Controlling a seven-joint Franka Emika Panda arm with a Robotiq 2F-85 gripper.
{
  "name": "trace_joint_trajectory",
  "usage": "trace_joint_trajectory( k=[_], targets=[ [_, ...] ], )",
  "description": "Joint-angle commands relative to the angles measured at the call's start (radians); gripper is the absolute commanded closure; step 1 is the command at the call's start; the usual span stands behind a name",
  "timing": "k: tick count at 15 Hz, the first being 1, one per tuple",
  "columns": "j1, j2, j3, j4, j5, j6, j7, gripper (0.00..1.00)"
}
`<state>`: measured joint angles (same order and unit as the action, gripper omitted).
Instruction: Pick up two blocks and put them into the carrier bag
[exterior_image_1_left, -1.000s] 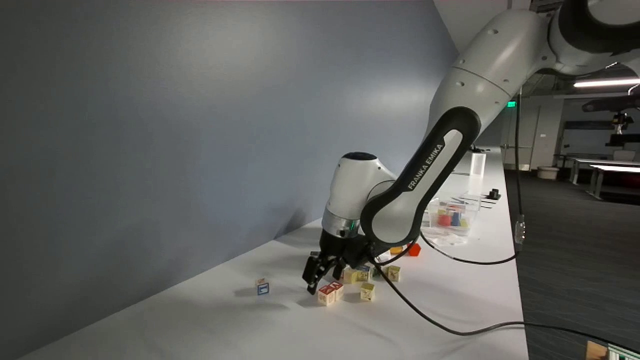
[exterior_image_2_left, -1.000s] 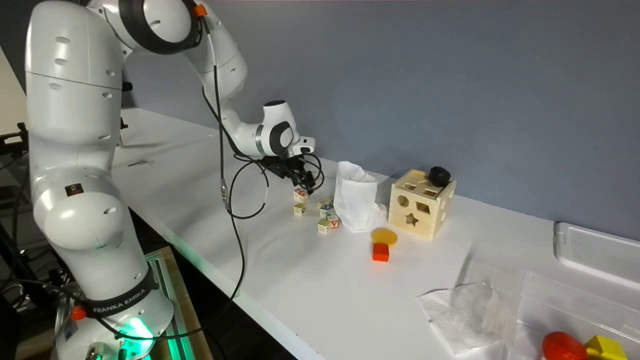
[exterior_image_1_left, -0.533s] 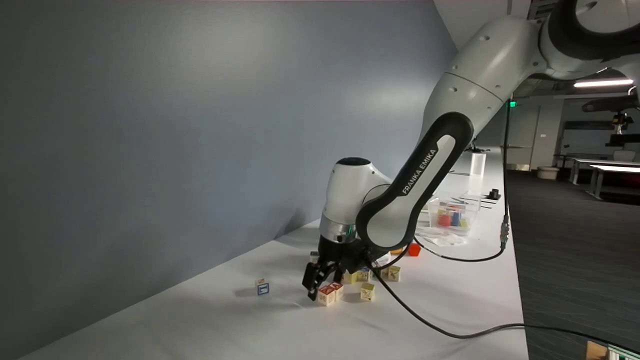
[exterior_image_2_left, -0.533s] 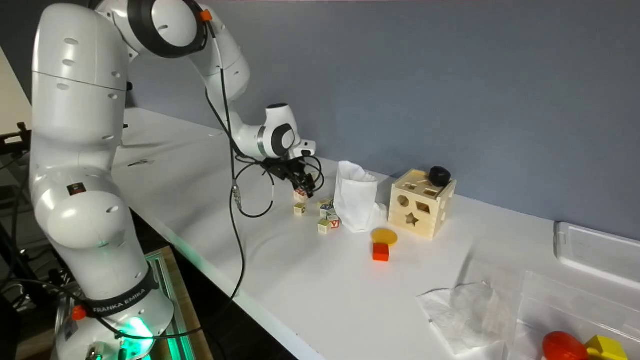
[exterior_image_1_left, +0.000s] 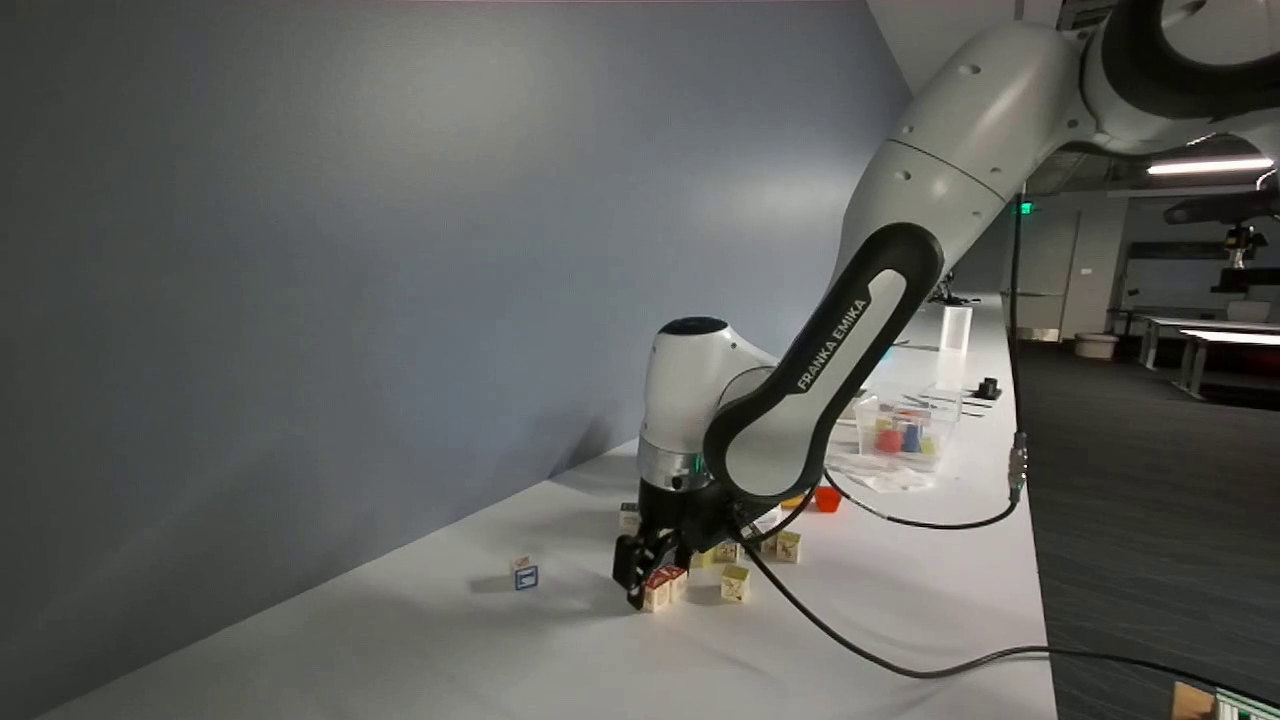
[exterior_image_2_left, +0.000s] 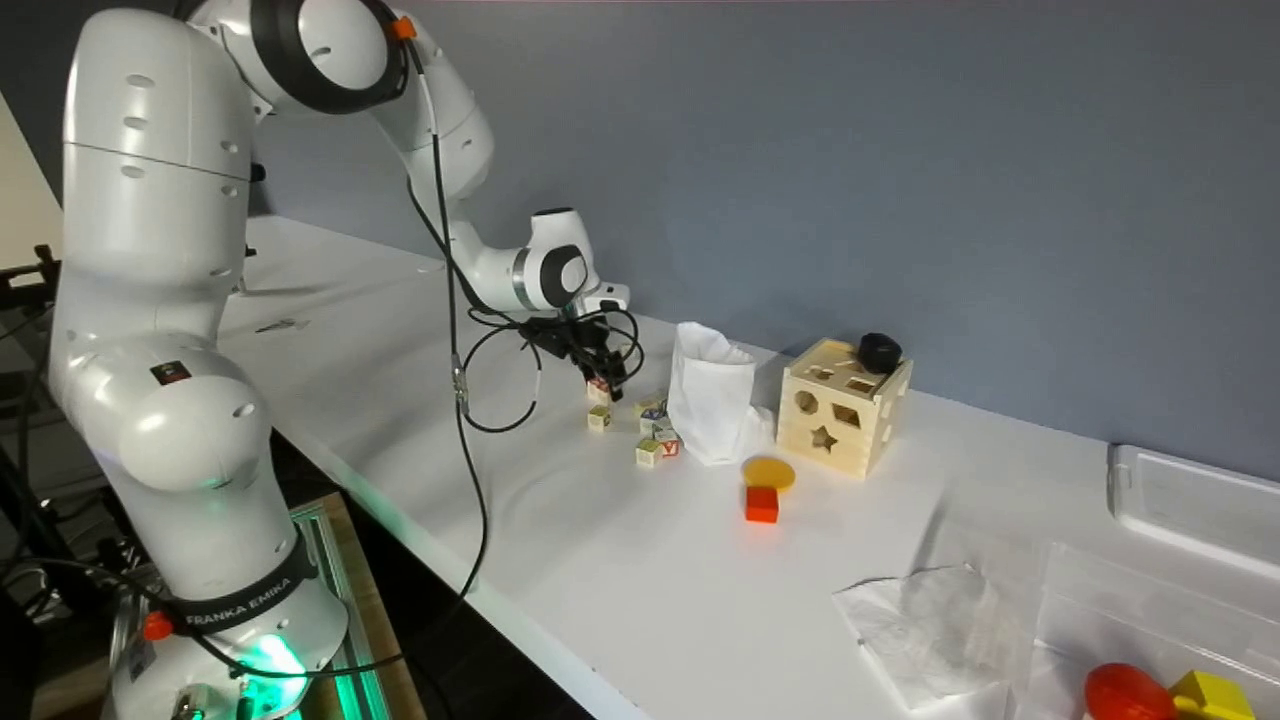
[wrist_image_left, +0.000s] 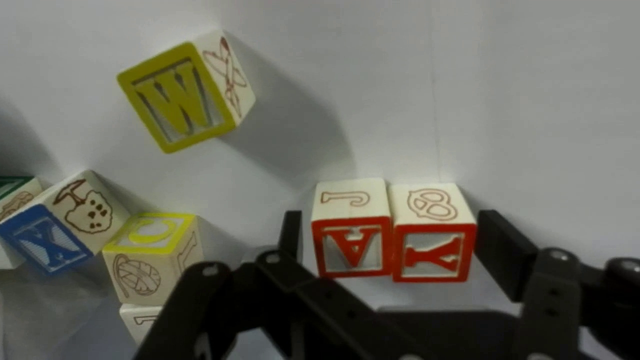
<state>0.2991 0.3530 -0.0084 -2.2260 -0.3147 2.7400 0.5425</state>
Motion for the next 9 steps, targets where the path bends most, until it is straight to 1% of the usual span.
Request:
trace_joint_trajectory(
  k=[1,2,3,4,6,9],
  targets=[
    [0.009,0.001,0.013,0.012,0.073,-0.025,-0.016,0.41],
    [0.011,-0.006,0.013,0.011,0.081,-0.022,-0.014,0.5],
    [0.014,-0.01,0.012,0.011,0.087,-0.017,-0.009,0.56],
    [0.019,-0.018,0.007,0.01,0.088,-0.01,-0.004,0.58],
    [0.036,-0.055,-0.011,0.006,0.071,-0.015,0.029,0.58],
    [0.035,-0.169,-0.027,-0.016,0.066,-0.036,0.1,0.58]
  ],
)
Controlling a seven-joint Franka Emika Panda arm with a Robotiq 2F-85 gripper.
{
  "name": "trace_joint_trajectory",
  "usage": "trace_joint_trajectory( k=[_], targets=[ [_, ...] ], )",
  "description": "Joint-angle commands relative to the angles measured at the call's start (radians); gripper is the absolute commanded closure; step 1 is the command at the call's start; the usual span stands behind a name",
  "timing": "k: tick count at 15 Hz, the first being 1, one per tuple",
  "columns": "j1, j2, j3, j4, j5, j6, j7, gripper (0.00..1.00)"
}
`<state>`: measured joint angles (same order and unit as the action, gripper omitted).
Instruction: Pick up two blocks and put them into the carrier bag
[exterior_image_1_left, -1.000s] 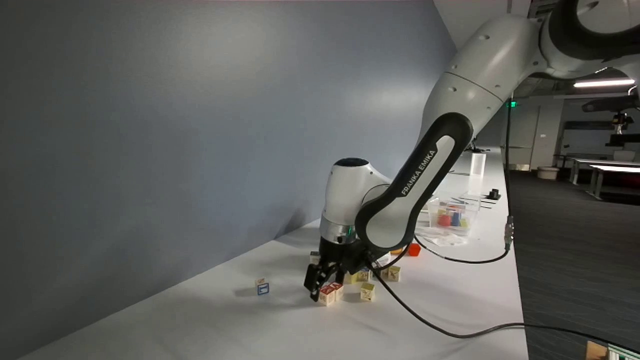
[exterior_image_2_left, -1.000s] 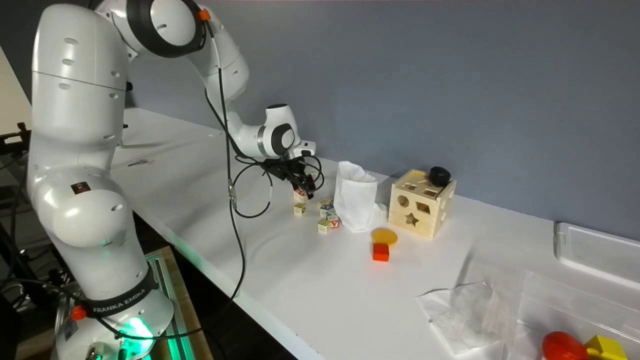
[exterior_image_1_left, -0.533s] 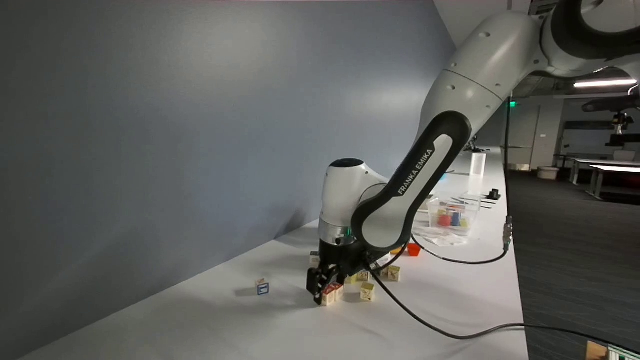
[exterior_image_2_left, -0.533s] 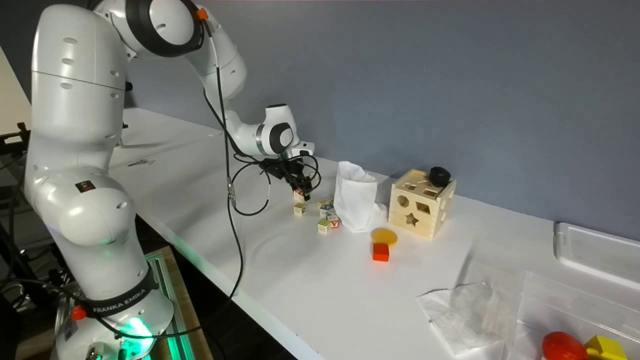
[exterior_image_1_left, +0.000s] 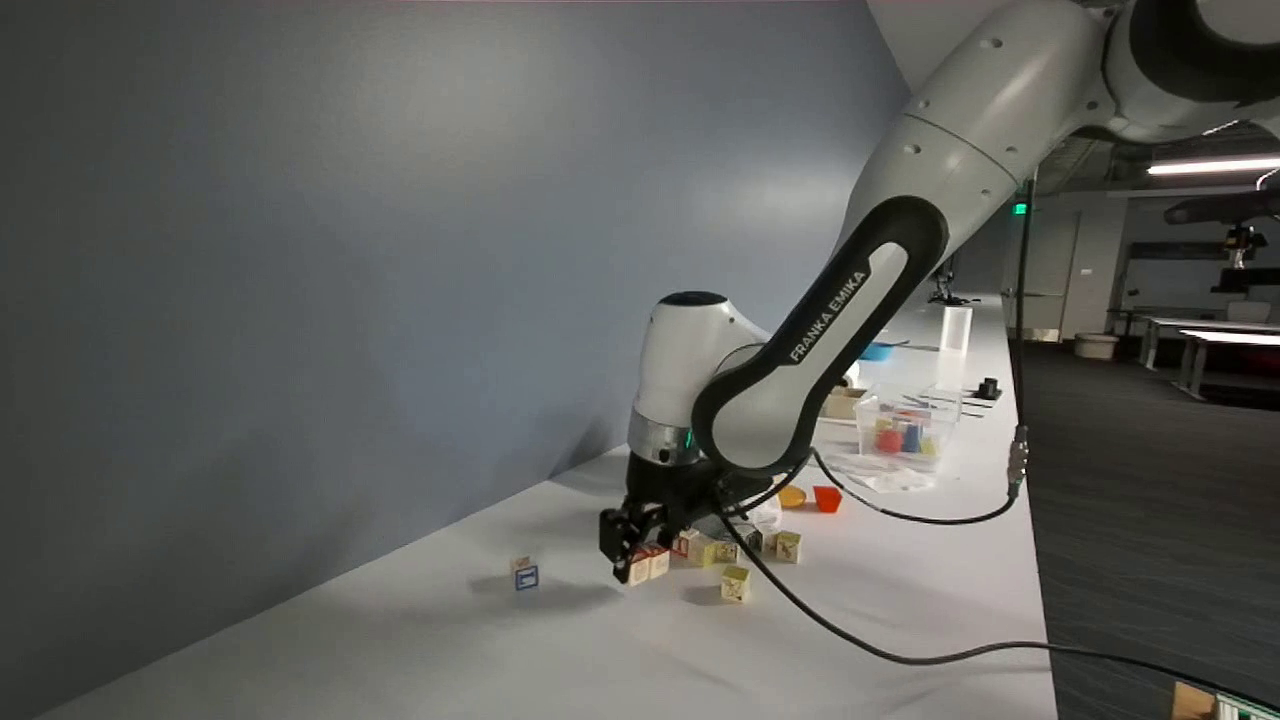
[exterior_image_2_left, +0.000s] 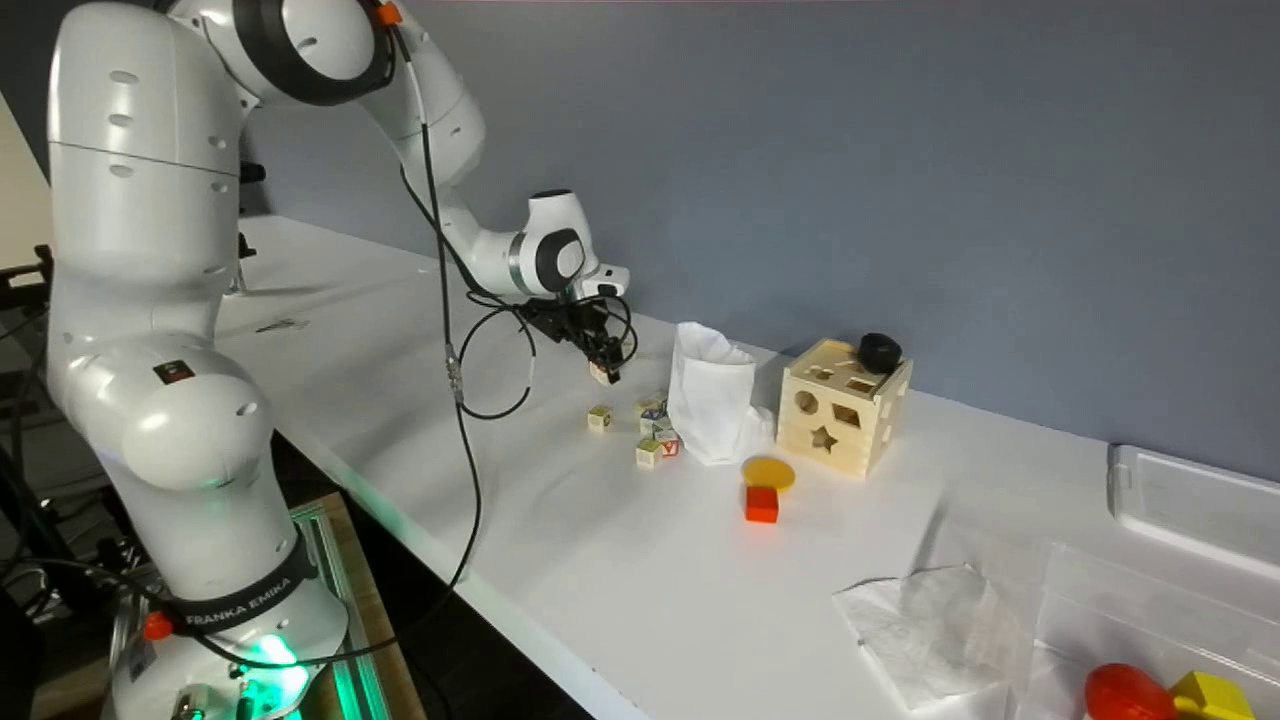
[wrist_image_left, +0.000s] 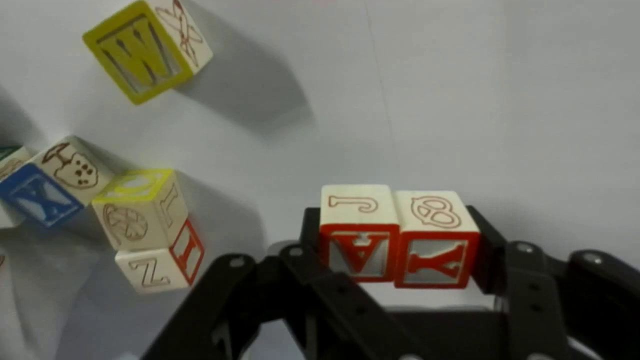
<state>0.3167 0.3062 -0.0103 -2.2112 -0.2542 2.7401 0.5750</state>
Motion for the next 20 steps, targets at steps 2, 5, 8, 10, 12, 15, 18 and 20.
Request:
trace_joint_trajectory(
  k=[2,5,8,10,12,15,18,20],
  targets=[
    [-0.002,-0.212,-0.04,-0.047,-0.024,-0.036,0.134,0.58],
    [-0.057,-0.332,-0.062,-0.053,-0.161,-0.052,0.295,0.58],
    [-0.157,-0.437,-0.026,-0.046,-0.312,-0.138,0.438,0.58],
    [-0.22,-0.488,0.006,-0.054,-0.363,-0.211,0.507,0.58],
    [-0.272,-0.518,0.035,-0.069,-0.371,-0.271,0.539,0.58],
    [-0.322,-0.549,0.064,-0.102,-0.354,-0.341,0.562,0.58],
    [-0.367,-0.546,0.072,-0.136,-0.394,-0.309,0.612,0.58],
    [-0.396,-0.525,0.065,-0.149,-0.443,-0.277,0.655,0.58]
  ],
)
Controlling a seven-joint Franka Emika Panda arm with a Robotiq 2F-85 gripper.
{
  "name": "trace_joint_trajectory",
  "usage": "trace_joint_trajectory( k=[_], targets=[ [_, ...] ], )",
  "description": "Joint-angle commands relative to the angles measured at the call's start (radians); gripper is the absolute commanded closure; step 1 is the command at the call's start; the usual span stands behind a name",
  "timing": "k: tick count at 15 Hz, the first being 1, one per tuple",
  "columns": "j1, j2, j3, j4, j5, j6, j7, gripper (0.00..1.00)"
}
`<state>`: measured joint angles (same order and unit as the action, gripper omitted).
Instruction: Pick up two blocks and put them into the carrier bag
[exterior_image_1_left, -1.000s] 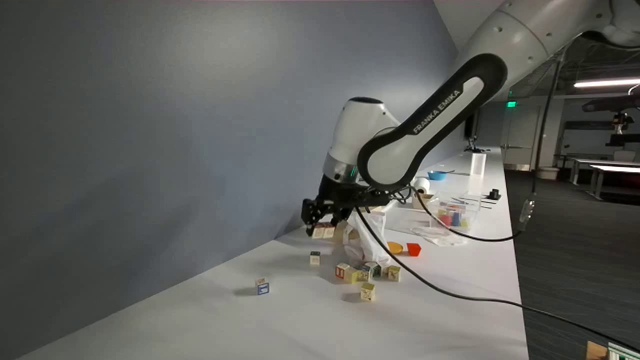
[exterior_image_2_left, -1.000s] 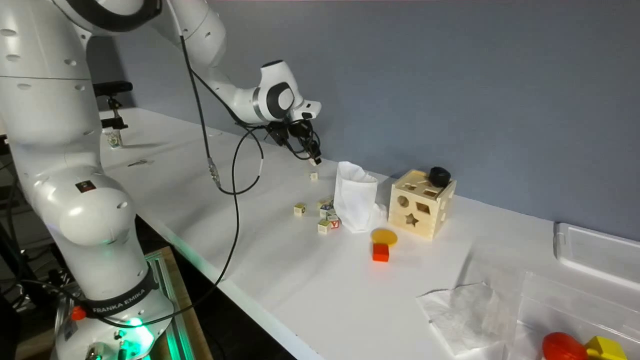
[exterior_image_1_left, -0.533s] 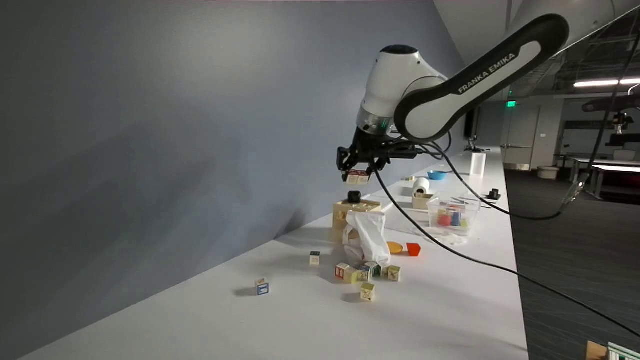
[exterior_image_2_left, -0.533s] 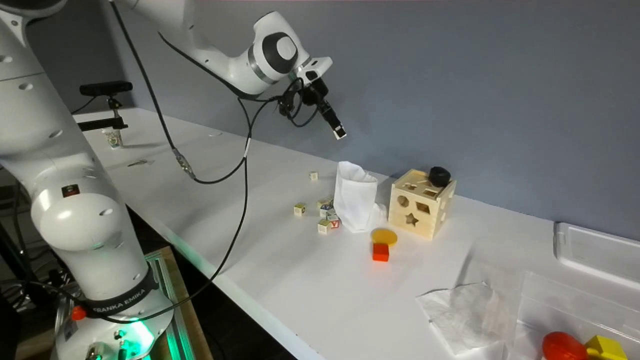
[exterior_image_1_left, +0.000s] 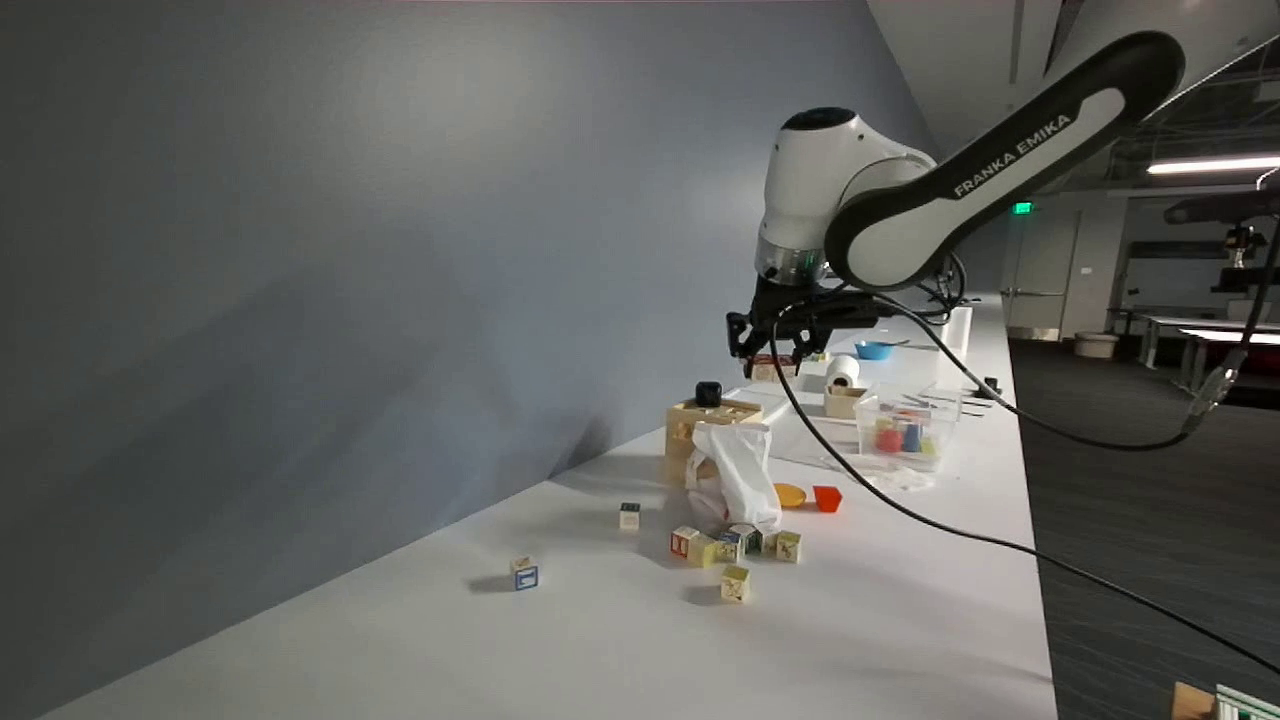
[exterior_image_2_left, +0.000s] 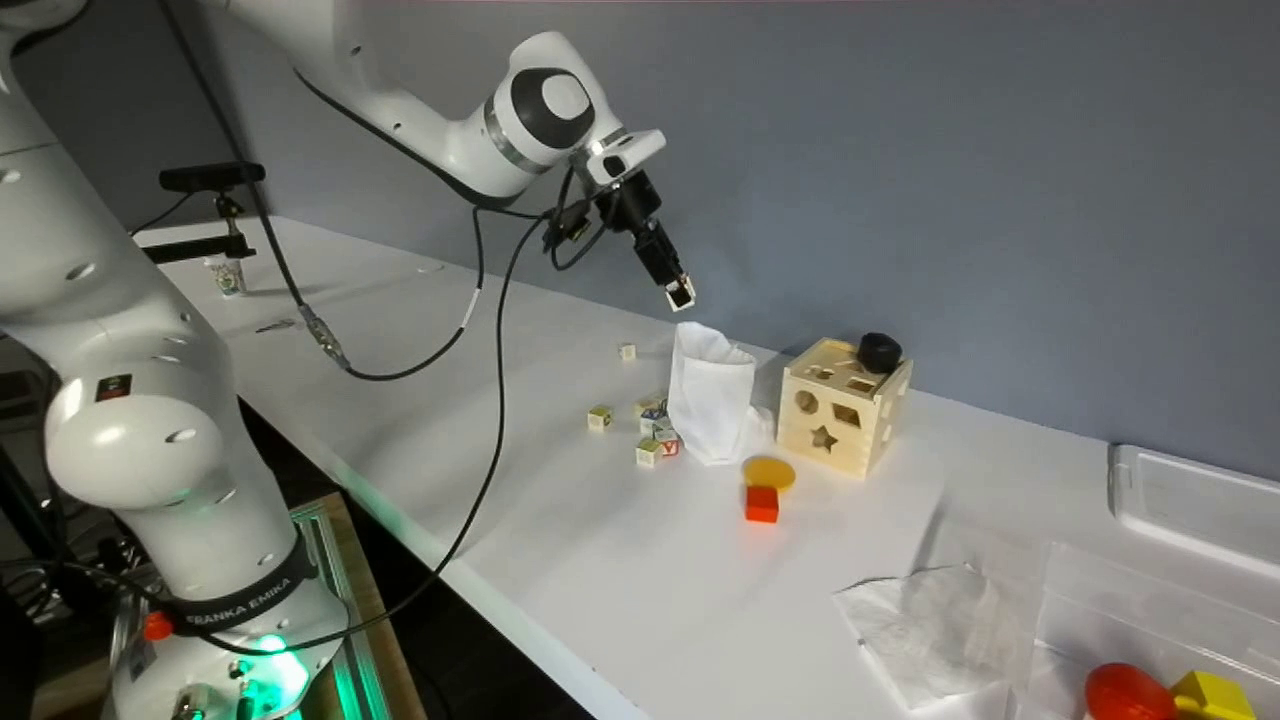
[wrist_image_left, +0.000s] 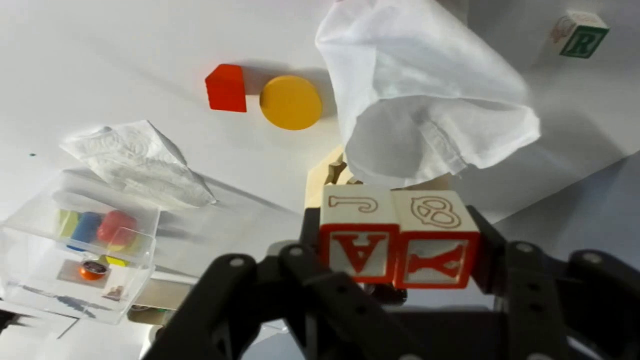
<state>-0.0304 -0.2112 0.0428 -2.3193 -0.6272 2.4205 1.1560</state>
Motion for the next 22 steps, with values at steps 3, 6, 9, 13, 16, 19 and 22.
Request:
trace_joint_trajectory(
  k=[3,6,9,13,16,19,22],
  targets=[
    [-0.082,0.038,0.001,-0.048,-0.155,0.124,0.139,0.58],
    [-0.091,0.097,-0.004,-0.031,-0.245,0.218,0.198,0.58],
    [-0.091,0.162,0.003,-0.006,-0.306,0.275,0.233,0.58],
    [-0.086,0.232,0.0,0.033,-0.382,0.321,0.265,0.58],
    [-0.083,0.27,-0.003,0.056,-0.381,0.354,0.25,0.58],
    [-0.079,0.3,-0.001,0.068,-0.372,0.369,0.243,0.58],
    [-0.077,0.321,0.002,0.07,-0.346,0.383,0.221,0.58]
  ],
)
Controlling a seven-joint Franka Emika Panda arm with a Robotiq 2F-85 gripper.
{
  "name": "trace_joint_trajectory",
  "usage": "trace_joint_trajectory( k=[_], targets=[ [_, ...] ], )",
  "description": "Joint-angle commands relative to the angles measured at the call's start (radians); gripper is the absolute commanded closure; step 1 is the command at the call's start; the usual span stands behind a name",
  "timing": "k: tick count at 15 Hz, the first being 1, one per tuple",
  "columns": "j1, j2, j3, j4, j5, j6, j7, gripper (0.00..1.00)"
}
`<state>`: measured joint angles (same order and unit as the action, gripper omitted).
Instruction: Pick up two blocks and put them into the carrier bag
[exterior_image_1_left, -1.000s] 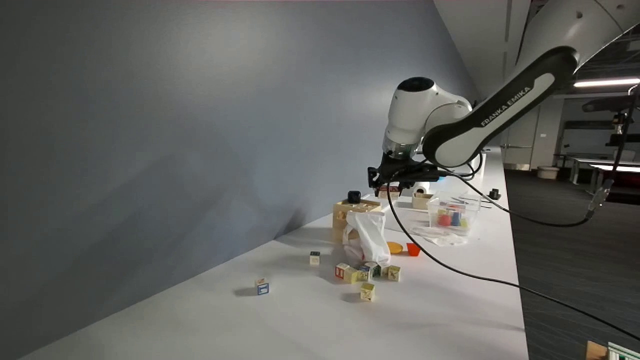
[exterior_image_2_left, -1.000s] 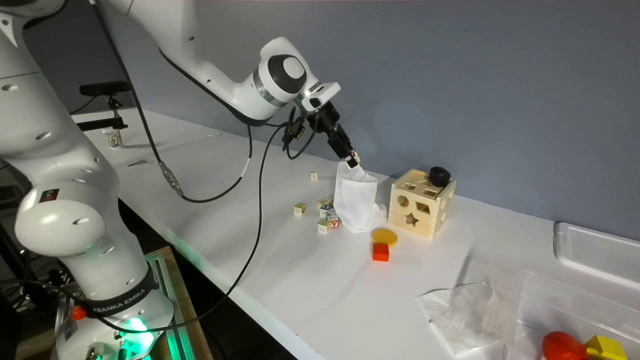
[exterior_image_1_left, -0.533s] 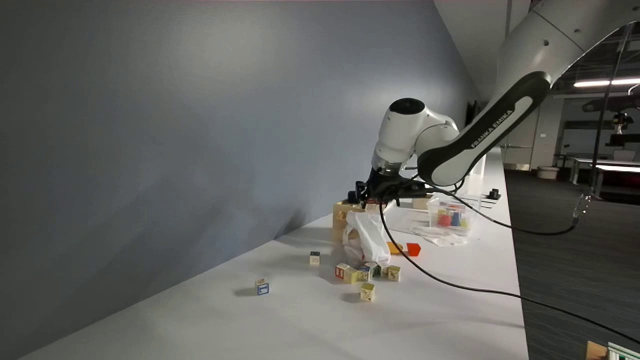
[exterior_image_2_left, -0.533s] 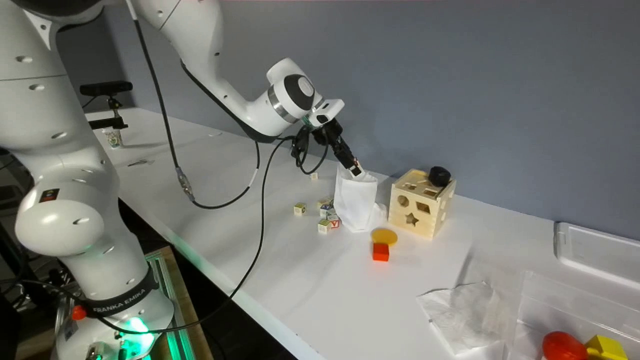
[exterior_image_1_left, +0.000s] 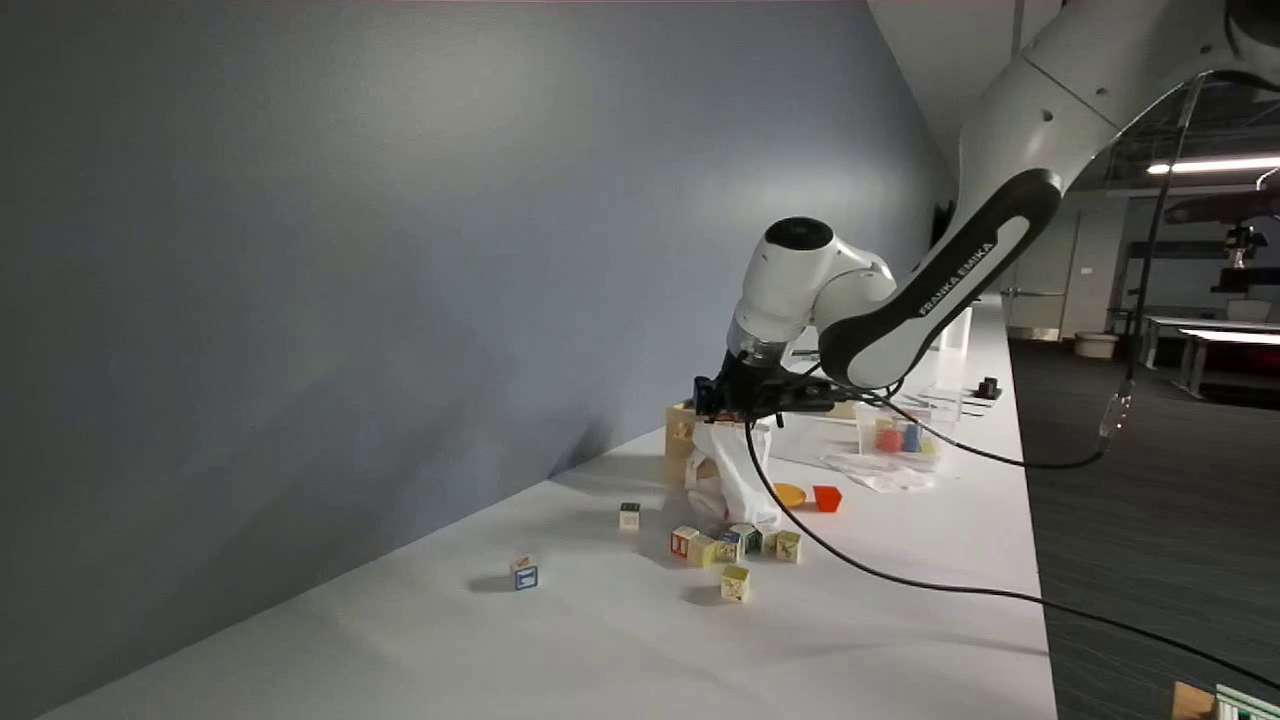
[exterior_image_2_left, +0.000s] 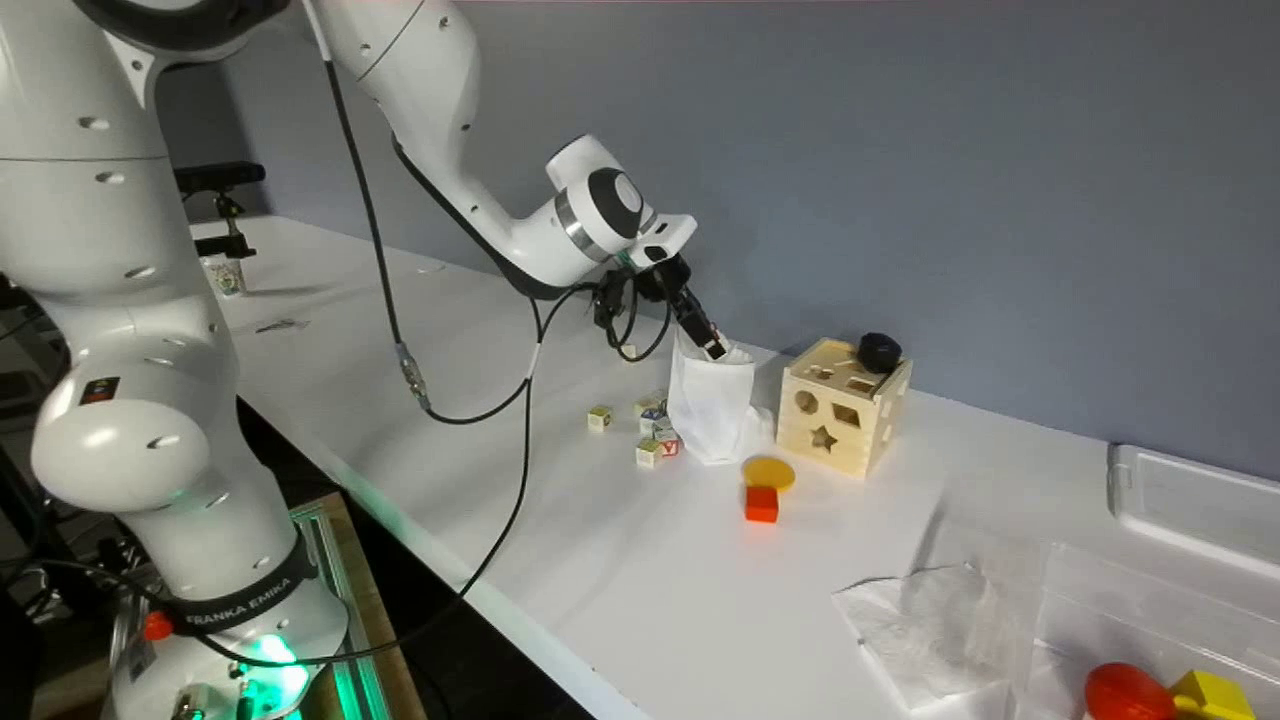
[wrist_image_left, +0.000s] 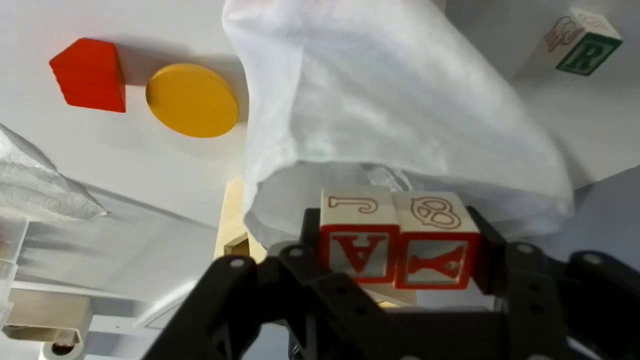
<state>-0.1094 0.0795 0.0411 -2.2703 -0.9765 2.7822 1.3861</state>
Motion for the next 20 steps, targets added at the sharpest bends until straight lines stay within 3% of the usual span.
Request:
trace_joint_trajectory(
  k=[1,10,11,12,15,20],
  targets=[
    [0.002,0.036,0.005,0.019,0.013,0.02,-0.019,0.58],
    [-0.007,0.049,0.016,0.004,0.152,-0.002,-0.132,0.58],
    [-0.007,0.05,0.017,0.006,0.173,-0.014,-0.15,0.54],
    [-0.005,0.05,0.016,0.008,0.183,-0.024,-0.159,0.08],
    [-0.002,0.039,0.019,0.007,0.227,-0.053,-0.196,0.0],
    [0.006,0.007,0.03,0.017,0.262,-0.08,-0.226,0.0]
  ],
)
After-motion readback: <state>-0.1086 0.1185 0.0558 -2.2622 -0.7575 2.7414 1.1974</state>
